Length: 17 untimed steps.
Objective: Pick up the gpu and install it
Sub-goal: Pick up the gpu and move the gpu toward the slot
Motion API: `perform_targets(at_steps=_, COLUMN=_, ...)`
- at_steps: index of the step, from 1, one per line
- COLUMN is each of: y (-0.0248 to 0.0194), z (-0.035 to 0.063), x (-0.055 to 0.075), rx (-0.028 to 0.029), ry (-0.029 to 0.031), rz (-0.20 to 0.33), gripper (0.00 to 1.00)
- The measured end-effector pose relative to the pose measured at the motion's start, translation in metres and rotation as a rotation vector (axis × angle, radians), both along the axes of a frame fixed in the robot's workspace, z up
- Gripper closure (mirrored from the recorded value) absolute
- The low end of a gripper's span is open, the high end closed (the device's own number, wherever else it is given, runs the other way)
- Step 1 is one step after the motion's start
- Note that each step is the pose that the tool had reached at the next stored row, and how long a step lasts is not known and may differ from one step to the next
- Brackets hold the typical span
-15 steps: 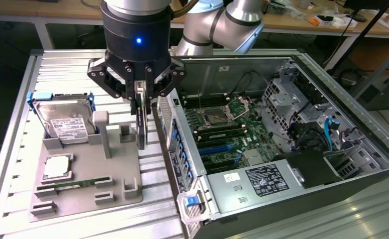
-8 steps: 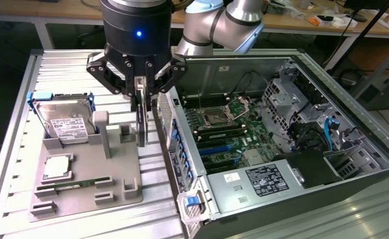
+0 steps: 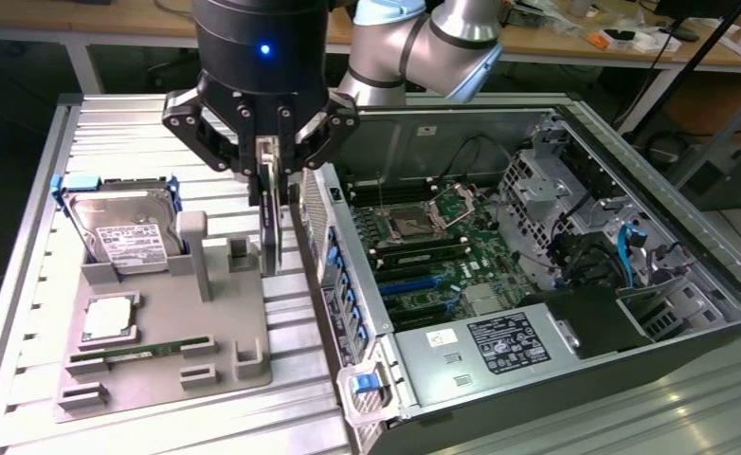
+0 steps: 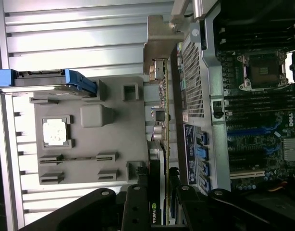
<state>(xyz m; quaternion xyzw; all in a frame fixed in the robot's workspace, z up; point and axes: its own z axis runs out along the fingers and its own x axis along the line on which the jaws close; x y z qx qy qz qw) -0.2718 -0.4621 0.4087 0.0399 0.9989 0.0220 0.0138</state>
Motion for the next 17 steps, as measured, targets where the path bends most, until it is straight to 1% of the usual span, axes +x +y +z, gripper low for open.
perform_targets(at_steps=6, y=0.0, z=0.006, x=0.0002, rx=0.0, ry=0.0004, rz=0.0, gripper=0.73)
perform_targets(at_steps=11, y=0.0, z=0.0062, x=0.0002, rx=0.0, ry=0.0005, rz=0.0, gripper=0.73)
perform_targets(at_steps=17, y=0.0, z=0.0062, x=0.0055, rx=0.0, ry=0.0005, rz=0.0, gripper=0.73)
